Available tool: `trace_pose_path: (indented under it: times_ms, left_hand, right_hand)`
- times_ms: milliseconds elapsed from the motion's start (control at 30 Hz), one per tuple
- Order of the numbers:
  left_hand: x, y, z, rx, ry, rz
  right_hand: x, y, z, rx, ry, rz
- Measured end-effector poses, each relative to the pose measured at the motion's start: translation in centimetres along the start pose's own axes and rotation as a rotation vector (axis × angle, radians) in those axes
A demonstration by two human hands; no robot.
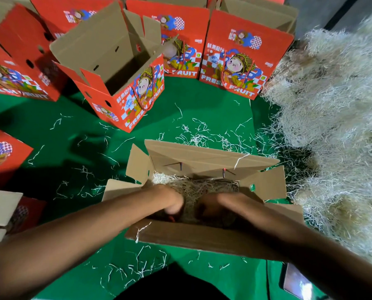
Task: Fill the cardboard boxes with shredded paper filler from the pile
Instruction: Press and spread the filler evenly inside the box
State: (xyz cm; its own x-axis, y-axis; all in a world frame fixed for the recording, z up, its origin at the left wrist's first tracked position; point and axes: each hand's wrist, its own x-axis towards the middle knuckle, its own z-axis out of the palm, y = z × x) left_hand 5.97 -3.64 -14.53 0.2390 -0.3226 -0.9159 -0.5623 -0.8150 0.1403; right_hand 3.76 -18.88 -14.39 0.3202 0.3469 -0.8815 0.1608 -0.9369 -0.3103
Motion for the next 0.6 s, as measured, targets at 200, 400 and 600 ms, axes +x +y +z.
trace_pose_path:
  times_ms: [200,400,600]
  left_hand:
    - [0.2,-0.5,-0.3,0.233,-0.015,-0.082]
    - [0.5,-0.4,0.1,0.174,0.027,-0.122]
    - [-0.2,-0.3,-1.5,0.028,0.332,-0.11]
  right_hand:
    - [-0.1,1.7,0.4,-0.187,0.006,0.236]
    - [0.2,2.0,0.5,-0.141,0.038,0.318]
    - [0.7,2.1,-0.3,-0.09,0.348,0.324]
